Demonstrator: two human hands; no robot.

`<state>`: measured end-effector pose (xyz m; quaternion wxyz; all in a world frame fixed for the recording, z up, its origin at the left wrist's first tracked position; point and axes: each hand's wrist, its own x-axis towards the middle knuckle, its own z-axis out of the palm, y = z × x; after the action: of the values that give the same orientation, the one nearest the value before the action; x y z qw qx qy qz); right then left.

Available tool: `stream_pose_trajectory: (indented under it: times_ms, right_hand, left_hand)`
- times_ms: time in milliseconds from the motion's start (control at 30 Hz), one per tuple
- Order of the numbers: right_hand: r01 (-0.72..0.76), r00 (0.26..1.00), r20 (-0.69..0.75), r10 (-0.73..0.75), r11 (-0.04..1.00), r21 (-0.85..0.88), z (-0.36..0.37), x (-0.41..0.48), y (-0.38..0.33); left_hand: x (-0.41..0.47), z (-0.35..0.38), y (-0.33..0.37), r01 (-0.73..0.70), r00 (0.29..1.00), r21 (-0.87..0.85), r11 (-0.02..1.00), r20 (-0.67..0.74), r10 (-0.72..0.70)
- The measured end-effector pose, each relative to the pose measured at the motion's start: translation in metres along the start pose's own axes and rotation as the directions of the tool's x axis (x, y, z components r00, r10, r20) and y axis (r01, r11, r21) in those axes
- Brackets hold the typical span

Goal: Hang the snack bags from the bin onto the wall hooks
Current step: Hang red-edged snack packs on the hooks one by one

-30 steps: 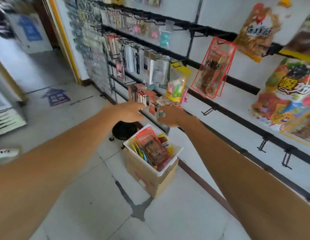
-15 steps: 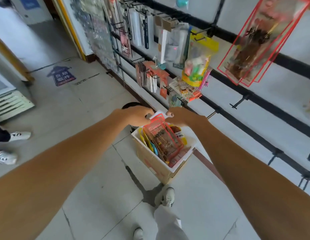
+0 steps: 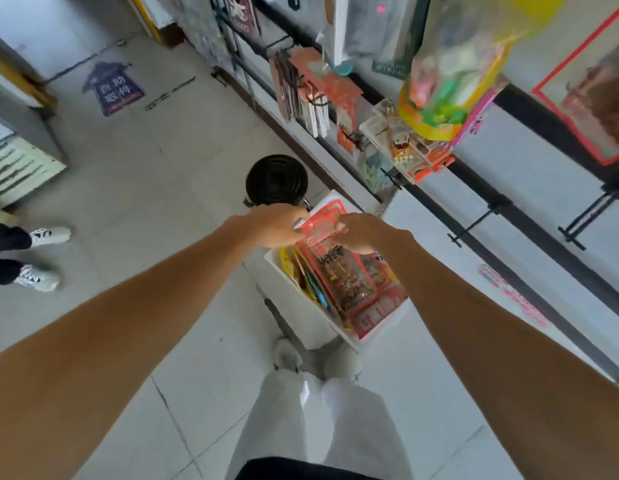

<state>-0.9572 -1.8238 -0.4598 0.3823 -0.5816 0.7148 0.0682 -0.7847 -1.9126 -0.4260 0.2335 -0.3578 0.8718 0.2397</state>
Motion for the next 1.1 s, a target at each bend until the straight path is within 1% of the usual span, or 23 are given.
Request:
stream_pose_trajectory:
  times_ms: [200,400,467,567,667,733,933,1033,1100]
  right_hand:
    - [-0.103,0.994,0.053,0.1,0.992,0.066,0.029,0.066,0.038]
    - [-0.192,0.98,0.076,0.182,0.969,0.157,0.068,0.15,0.067]
    - [-0.2,0.98,0.025,0.199,0.963,0.18,0.077,0.174,0.068]
    - [-0.207,0.969,-0.083,0.232,0.948,0.24,0.093,0.203,0.064]
    - [-0.236,0.941,-0.189,0.282,0.943,0.234,0.11,0.22,0.062]
    - [-0.219,0.931,-0.23,0.282,0.94,0.263,0.117,0.224,0.063]
    - [-0.137,0.934,-0.257,0.247,0.915,0.379,0.117,0.218,0.064]
    - [-0.106,0.938,-0.262,0.227,0.908,0.406,0.107,0.202,0.065]
    - [-0.077,0.938,-0.272,0.216,0.893,0.443,0.096,0.188,0.064]
  left_hand:
    - [0.086,0.032,-0.036,-0.045,0.997,-0.073,0.996,0.053,0.049]
    - [0.159,0.069,-0.076,-0.088,0.996,-0.11,0.99,-0.005,0.088]
    - [0.175,0.083,-0.086,-0.094,0.995,-0.127,0.987,-0.034,0.09]
    - [0.191,0.105,-0.101,-0.082,0.996,-0.168,0.982,-0.036,0.077]
    - [0.198,0.122,-0.111,-0.089,0.996,-0.179,0.98,-0.027,0.086]
    - [0.201,0.126,-0.115,-0.088,0.996,-0.179,0.98,-0.036,0.083]
    - [0.193,0.124,-0.112,-0.099,0.995,-0.176,0.979,-0.049,0.091]
    - [0.183,0.115,-0.102,-0.132,0.991,-0.118,0.984,-0.047,0.128]
    - [0.177,0.106,-0.091,-0.153,0.987,-0.102,0.983,-0.07,0.146]
